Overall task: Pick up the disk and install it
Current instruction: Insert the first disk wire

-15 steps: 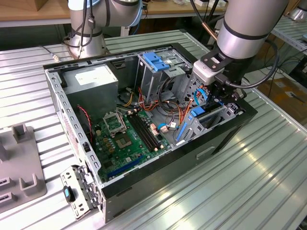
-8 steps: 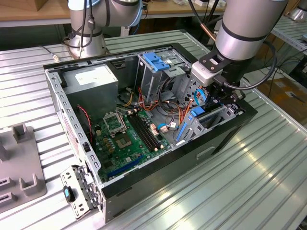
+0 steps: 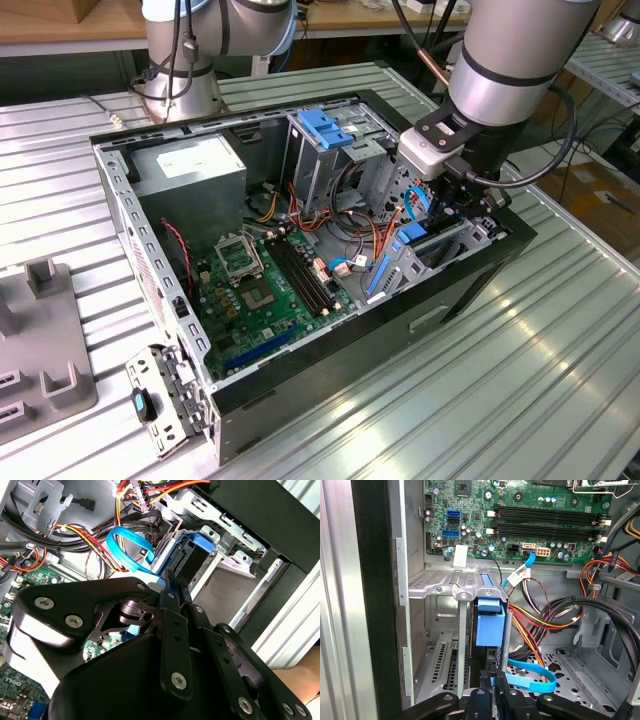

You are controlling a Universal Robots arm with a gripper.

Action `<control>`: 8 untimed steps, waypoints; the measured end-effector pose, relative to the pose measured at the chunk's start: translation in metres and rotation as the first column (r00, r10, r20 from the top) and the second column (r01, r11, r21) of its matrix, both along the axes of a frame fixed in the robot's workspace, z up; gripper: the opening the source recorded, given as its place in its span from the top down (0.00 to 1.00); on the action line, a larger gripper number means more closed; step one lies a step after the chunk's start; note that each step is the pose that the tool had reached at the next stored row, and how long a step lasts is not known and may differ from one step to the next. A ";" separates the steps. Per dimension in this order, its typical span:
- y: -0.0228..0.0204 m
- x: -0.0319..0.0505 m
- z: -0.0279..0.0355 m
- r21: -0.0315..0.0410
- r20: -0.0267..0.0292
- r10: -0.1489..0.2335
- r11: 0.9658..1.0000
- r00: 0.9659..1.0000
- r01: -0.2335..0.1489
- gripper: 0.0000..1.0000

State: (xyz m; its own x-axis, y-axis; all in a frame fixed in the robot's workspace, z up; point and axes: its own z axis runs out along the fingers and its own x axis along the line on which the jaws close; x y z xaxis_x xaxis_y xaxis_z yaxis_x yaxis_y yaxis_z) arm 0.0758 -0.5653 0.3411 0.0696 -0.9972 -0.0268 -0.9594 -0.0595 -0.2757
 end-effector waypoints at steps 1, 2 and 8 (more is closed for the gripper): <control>0.0000 -0.0001 0.0000 0.000 0.000 0.000 1.000 1.000 0.000 0.84; 0.0000 -0.0001 0.0000 0.000 0.000 0.000 1.000 1.000 0.000 0.84; 0.0000 -0.0005 0.0000 0.000 0.000 0.000 1.000 1.000 0.000 0.70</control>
State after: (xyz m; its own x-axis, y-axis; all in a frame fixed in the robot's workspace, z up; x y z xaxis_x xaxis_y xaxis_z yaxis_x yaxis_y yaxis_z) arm 0.0753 -0.5653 0.3411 0.0695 -0.9972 -0.0267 -0.9594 -0.0595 -0.2757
